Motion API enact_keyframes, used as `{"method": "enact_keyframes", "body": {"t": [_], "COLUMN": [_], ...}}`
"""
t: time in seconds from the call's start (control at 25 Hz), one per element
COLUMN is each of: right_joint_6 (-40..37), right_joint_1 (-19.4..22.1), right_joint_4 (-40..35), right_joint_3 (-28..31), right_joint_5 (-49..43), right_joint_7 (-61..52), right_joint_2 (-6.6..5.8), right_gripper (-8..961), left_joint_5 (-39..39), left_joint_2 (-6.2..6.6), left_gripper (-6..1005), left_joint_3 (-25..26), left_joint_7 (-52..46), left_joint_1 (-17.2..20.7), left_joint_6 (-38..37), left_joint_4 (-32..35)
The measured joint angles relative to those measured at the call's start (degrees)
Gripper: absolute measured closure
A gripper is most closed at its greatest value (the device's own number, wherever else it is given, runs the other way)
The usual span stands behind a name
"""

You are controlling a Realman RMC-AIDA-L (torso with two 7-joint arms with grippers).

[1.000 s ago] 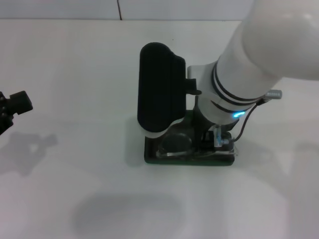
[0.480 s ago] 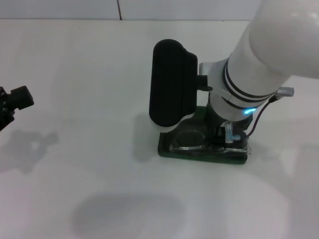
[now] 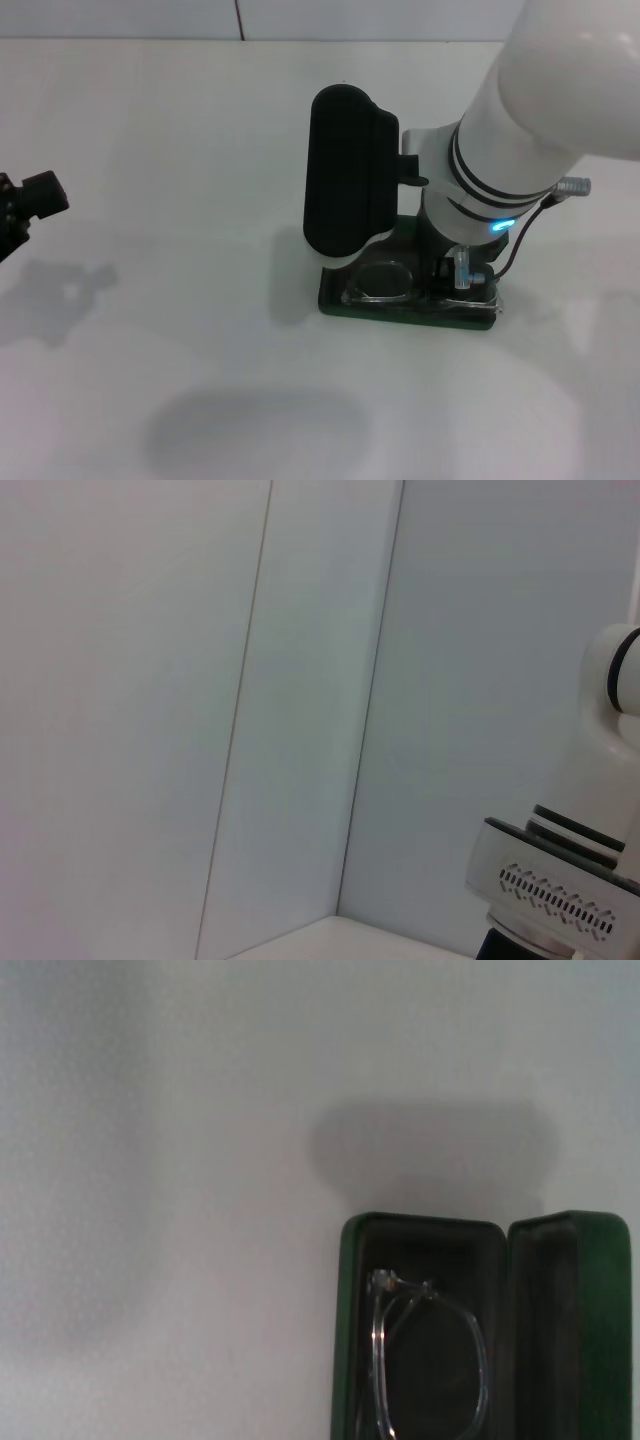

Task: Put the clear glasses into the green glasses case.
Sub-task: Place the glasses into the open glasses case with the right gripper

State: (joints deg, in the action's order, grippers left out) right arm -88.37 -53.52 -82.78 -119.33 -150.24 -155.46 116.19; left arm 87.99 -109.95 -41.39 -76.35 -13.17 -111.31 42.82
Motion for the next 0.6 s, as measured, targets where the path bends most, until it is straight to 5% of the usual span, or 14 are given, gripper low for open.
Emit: {"method": "enact_keyframes", "body": {"t": [0.6], "right_joint_6": [-0.35], "right_joint_1": [0.18], "right_joint_4": [-0.7], "right_joint_3": [-0.27], "right_joint_5": [1.73], "right_joint_7": [0.06], "right_joint_2": [0.0], "right_gripper": [517], "left_joint_5": [0.05], "left_joint_2": [0.0], "left_gripper": [956], "left_joint_3": [-0.01], "left_joint_7": [-0.03], "left_joint_1": [0.07], "left_joint_6": [0.05], "left_joint_4": [-0.02]}}
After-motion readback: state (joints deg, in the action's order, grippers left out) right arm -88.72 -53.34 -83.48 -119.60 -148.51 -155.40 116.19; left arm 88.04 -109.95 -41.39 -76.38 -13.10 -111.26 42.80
